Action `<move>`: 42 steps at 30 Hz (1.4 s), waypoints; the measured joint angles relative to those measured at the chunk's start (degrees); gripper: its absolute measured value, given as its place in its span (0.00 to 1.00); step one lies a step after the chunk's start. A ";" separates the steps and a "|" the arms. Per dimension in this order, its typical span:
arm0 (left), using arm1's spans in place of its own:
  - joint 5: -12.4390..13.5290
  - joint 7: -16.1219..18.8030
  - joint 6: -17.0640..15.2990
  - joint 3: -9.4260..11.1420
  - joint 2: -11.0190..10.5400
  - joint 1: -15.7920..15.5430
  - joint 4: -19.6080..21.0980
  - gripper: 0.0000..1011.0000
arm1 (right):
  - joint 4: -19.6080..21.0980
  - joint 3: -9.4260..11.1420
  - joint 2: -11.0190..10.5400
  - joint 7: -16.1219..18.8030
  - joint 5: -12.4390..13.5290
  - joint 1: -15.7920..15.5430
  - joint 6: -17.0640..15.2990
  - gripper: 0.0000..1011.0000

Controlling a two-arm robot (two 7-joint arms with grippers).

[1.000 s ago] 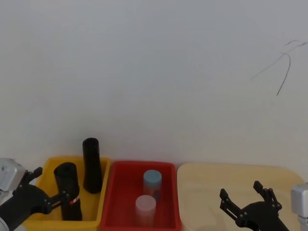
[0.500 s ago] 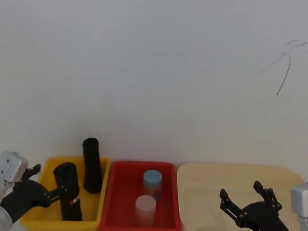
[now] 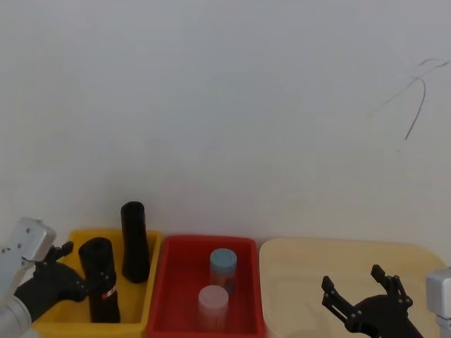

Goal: Pick up the garbage bag with the one hand and transfer it to the other hand.

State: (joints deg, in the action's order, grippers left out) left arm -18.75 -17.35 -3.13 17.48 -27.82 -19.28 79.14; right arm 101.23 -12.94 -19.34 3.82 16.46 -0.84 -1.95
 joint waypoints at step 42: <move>1.85 -3.81 -2.94 2.83 5.29 -7.81 -9.79 0.54 | 0.00 0.00 0.00 0.00 0.00 0.00 0.00 0.99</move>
State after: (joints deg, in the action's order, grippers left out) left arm -16.90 -21.17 -6.07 20.31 -22.53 -27.09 69.36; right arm 101.23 -12.94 -19.34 3.83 16.46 -0.84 -1.95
